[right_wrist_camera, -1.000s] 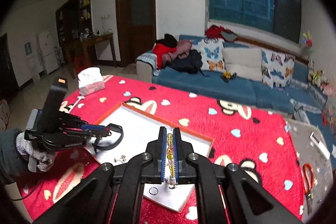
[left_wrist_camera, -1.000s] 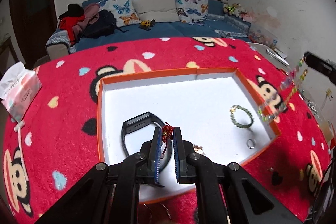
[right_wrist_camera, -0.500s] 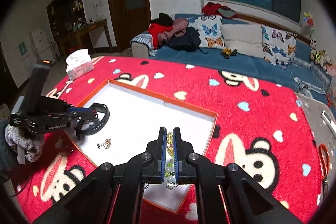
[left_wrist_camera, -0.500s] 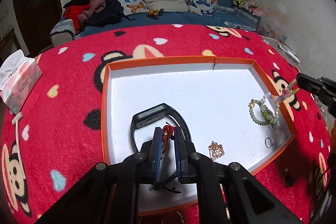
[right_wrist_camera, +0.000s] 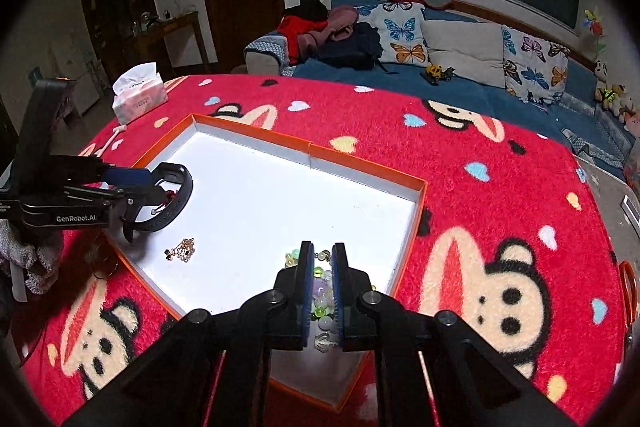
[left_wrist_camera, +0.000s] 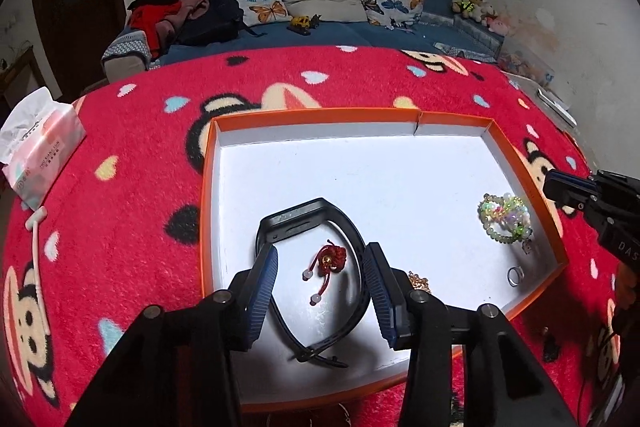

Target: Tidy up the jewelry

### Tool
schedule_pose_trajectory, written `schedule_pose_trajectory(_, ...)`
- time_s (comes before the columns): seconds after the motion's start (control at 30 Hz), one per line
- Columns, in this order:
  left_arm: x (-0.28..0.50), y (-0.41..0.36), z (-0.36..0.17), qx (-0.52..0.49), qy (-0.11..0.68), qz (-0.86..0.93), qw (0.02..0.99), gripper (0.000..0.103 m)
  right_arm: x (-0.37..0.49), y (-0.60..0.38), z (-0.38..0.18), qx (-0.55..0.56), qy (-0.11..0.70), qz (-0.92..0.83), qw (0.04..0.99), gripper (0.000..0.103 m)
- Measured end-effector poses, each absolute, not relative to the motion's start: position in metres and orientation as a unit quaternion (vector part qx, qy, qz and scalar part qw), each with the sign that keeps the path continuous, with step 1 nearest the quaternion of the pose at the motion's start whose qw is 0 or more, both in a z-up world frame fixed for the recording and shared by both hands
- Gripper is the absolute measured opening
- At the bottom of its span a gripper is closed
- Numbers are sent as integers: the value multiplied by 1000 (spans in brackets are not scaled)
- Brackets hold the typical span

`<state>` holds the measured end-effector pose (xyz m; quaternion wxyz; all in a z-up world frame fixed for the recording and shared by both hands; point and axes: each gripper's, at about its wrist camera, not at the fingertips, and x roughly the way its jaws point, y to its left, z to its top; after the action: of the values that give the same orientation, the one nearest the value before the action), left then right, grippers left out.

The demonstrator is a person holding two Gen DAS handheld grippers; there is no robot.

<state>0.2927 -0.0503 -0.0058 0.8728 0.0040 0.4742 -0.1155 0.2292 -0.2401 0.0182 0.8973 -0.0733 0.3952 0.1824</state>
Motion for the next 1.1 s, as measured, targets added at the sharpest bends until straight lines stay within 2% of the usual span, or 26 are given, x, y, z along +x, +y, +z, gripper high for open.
schedule_pose_trajectory(0.2,279,-50,8,3,462,-117,879,48,214,-243,26,-68,384,186,902,31)
schedule_pose_trajectory(0.43,245,-45,23,-1,450,-117,886,49,180,-242,26,-69,384,200,899,31)
schedule_pose_trajectory(0.63,207,-30,25,-15,446,-113,888,49,151,-241,5,-67,409,209,886,31)
schedule_pose_trajectory(0.87,167,-10,15,-29,457,-107,883,49,130,-240,-25,-69,444,203,870,31)
schedule_pose_trajectory(1.1,144,1,-4,-27,475,-102,874,49,130,-242,-31,-52,449,196,870,31)
